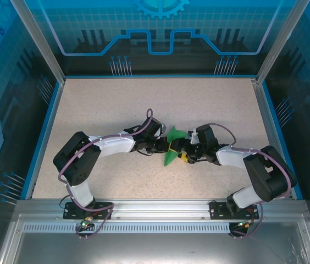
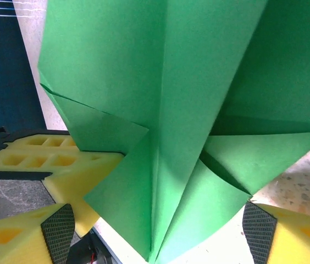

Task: Fold a paper plane with a square sheet of paper (pick it up from the middle)
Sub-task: Move a paper plane to the center of the table.

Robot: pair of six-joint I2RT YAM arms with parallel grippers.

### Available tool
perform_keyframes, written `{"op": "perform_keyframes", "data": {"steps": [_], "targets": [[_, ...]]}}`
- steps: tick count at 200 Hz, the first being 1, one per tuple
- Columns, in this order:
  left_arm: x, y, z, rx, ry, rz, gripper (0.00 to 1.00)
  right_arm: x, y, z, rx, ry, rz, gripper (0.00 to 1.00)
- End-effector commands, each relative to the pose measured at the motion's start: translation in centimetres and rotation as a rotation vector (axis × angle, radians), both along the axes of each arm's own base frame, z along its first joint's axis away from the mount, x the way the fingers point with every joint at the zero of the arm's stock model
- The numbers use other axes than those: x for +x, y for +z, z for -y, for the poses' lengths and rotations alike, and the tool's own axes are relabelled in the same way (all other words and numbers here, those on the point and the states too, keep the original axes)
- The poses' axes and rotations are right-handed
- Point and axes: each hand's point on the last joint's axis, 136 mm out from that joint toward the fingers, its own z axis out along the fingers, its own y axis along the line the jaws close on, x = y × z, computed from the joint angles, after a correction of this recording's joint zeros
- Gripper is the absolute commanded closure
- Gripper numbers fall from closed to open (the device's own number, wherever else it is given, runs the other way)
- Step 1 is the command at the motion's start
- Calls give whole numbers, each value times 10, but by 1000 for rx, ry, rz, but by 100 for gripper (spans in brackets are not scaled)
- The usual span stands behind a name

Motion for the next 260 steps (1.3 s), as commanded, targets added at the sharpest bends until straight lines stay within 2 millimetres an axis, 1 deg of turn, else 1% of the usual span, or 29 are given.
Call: {"op": "perform_keyframes", "data": {"steps": [1,30,71,113,176,204,238,260], "targets": [[-2,8,0,-45,4,-11,96,1,6,-9,51,13,13,17],[-3,6,-1,-35,2,-13,96,2,11,-13,82,19,17,19],[-4,3,-3,-32,2,-15,96,-1,18,-11,85,15,24,19],[-3,4,-2,-31,3,-14,96,2,22,-20,168,0,11,20],[-2,7,1,-57,11,-19,96,-4,23,-30,177,-4,6,23],[-3,10,3,-71,15,-21,96,-7,17,-27,131,-6,5,30],[-3,11,2,-91,26,-32,96,-11,6,-16,44,-19,7,43],[-2,16,3,-129,37,-41,96,-13,0,-11,-2,-19,5,50]]}}
